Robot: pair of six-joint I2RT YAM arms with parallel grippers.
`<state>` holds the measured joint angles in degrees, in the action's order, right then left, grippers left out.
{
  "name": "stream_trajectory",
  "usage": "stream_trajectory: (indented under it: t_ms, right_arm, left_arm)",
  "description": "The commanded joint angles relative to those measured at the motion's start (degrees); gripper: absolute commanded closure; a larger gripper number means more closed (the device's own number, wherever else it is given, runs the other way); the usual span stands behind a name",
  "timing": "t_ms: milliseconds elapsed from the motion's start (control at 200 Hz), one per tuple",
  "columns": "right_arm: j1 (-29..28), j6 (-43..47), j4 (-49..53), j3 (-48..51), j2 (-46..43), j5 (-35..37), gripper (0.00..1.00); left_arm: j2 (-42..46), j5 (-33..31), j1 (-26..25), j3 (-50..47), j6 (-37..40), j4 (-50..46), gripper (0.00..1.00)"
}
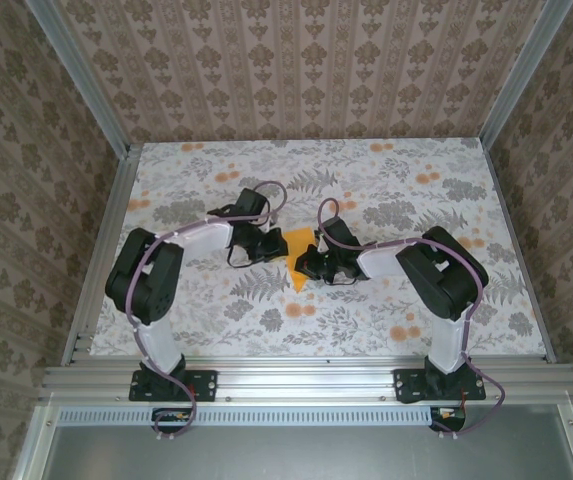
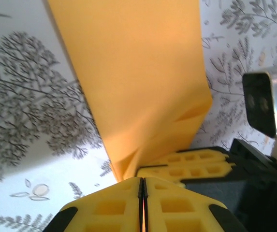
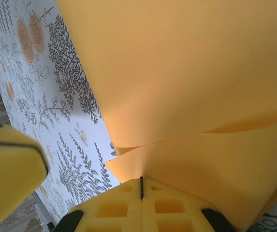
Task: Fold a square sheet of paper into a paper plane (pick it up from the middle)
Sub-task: Third fold the triangle at the center of the table.
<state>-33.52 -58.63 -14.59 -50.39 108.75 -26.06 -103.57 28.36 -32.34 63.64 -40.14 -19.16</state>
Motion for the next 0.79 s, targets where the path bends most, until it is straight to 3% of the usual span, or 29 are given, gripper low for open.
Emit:
stream_trajectory:
  t_ms: [0,790]
  right_arm:
    - [0.3,0.7,5.2,0.8,1.7,1.8,0.97]
    - [0.4,0.5,5.4,0.5,1.3,1.1,1.00]
  left_arm:
    - [1.4,0.5,-1.8,-0.9,-0.2,-0.1,0.89]
    - [-6.7,-7.7,-4.4,3.0,-0.9,-5.2,0.96]
